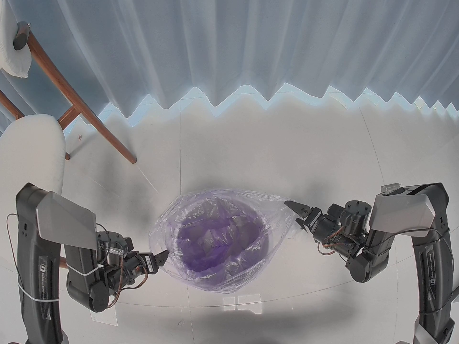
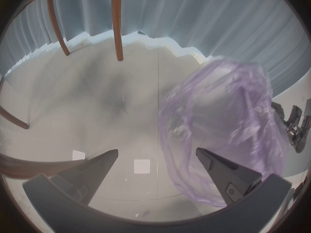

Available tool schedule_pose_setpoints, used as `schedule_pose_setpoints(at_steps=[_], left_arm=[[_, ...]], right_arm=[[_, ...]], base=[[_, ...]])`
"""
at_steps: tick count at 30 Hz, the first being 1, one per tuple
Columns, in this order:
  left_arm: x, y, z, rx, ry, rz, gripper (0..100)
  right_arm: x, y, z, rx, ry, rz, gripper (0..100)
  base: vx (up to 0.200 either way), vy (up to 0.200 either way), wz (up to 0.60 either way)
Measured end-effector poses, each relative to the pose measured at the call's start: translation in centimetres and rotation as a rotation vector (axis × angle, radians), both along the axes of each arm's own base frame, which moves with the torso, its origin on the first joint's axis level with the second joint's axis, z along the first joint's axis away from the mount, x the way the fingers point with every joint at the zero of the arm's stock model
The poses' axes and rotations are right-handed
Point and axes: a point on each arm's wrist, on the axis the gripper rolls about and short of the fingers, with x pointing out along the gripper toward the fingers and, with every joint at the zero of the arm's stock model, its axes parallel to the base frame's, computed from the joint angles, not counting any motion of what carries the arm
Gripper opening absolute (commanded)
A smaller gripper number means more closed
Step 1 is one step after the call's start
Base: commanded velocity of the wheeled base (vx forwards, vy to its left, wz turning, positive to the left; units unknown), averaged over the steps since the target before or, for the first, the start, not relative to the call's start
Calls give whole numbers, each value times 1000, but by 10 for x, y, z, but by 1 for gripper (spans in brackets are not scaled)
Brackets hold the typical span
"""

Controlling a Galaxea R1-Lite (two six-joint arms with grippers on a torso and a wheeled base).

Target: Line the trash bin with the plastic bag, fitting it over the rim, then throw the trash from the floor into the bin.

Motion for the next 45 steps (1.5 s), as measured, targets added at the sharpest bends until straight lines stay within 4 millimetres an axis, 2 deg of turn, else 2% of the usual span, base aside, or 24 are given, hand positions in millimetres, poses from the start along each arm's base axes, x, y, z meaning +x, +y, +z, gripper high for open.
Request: schedule_pose_setpoints(at_steps=[5, 17, 23, 30, 36, 45], left_arm=[[-15, 5, 30, -21, -41, -11, 100], [-60, 15, 94, -145, -152, -193, 100], [-81, 17, 124, -181, -257, -264, 100], [-87, 14, 158, -217, -417, -303, 100], [-91, 15, 177, -229, -505, -310, 100], [-95, 17, 186, -228, -553, -310, 100]], right_arm=[[1, -2, -1, 1, 1, -6, 100], [5, -4, -2, 3, -5, -10, 100], [9, -2, -2, 71, 26, -16, 100], [10, 0, 0, 144, 69, -16, 100], [2, 8, 3, 116, 63, 58, 100], [-11, 11, 2, -125, -93, 139, 100]], base=[[0, 0, 0], [0, 0, 0], [0, 0, 0], [0, 0, 0], [0, 0, 0], [0, 0, 0]])
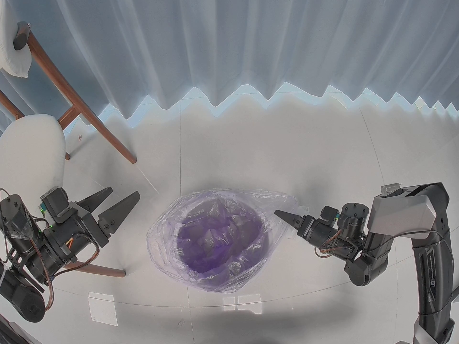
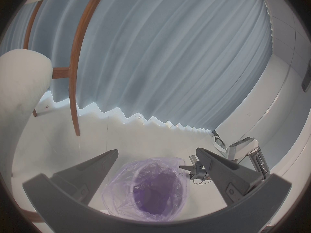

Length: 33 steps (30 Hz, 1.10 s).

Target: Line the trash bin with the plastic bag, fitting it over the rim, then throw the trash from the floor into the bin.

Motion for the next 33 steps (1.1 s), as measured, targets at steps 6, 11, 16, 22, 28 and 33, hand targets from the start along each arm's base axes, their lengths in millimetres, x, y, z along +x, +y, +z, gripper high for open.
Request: schedule_pose_setpoints(at_steps=[6, 11, 16, 22, 28, 33], left_arm=[[-1, 1, 4, -3, -19, 3, 100], [-2, 1, 6, -6, -31, 3, 100], [-2, 1, 8, -8, -40, 2, 100], [11, -5, 27, -44, -118, -12, 100], [22, -14, 45, -189, -115, -73, 100], [21, -18, 50, -205, -130, -86, 100]], right_arm=[[1, -8, 3, -68, -64, 6, 100], [-2, -16, 23, -35, -83, 7, 100], [-23, -22, 45, -14, -69, 47, 100], [-57, -20, 66, -11, -54, 104, 100], [-88, -16, 79, -27, -57, 155, 100], [-92, -13, 81, -78, -106, 130, 100]], base=[[0, 0, 0], [0, 0, 0], [0, 0, 0], [-100, 0, 0], [-200, 0, 0], [-160, 0, 0]])
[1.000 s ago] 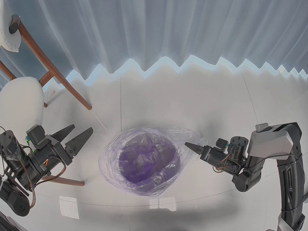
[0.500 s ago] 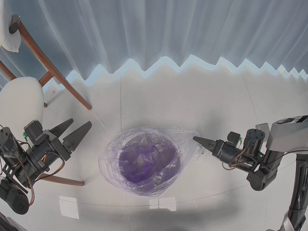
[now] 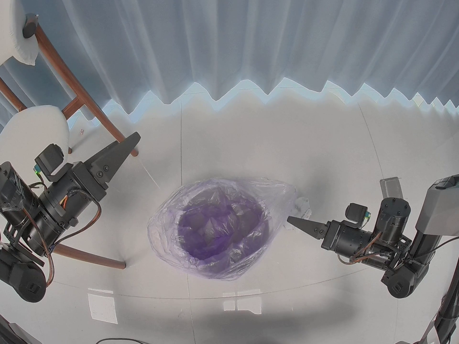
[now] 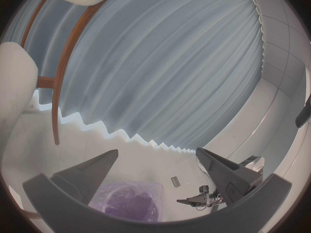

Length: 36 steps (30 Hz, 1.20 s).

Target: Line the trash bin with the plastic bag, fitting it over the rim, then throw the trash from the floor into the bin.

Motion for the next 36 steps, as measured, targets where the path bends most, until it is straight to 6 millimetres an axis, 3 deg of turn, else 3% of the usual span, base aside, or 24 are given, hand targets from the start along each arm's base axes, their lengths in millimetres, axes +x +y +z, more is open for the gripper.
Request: schedule_pose_setpoints(at_steps=[6, 16, 29, 30, 36], left_arm=[[3, -2, 10, -28, -28, -15, 100], [2, -3, 24, -101, -46, -51, 100], [-2, -4, 16, -33, -55, -33, 100], [-2, -4, 15, -32, -54, -32, 100], [-2, -4, 15, -30, -51, -31, 100]], right_arm=[[22, 13, 0, -16, -78, -125, 100], [58, 34, -9, -30, -68, -142, 100], [70, 42, -29, -47, -46, -135, 100], [70, 43, -30, -46, -47, -132, 0], [69, 51, -34, -45, -42, -114, 0]], base=[[0, 0, 0], [0, 0, 0], [0, 0, 0], [0, 0, 0], [0, 0, 0]])
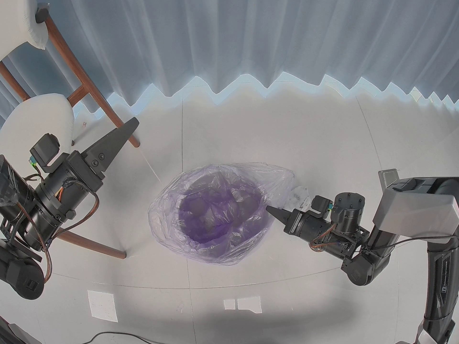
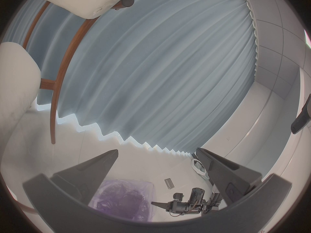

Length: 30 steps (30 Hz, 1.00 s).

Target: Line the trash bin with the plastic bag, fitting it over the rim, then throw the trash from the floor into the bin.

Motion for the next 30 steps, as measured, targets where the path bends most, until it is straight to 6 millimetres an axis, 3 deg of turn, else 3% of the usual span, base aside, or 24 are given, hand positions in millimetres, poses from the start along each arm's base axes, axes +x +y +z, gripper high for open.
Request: schedule_pose_setpoints(at_steps=[8, 18, 23, 30], left_arm=[[0, 0, 0, 0, 1, 2, 100], [1, 1, -3, 4, 10, 4, 100], [1, 0, -4, 7, 18, 3, 100], [2, 1, -6, 24, 14, 12, 100]], right_arm=[[-9, -3, -5, -10, 10, -8, 0], [-36, -27, -25, -54, 99, -36, 0], [-29, -31, -39, -68, 124, -55, 0], [-1, -26, -61, -59, 101, -77, 0]], base=[[0, 0, 0], [0, 0, 0], [0, 0, 0], [0, 0, 0]])
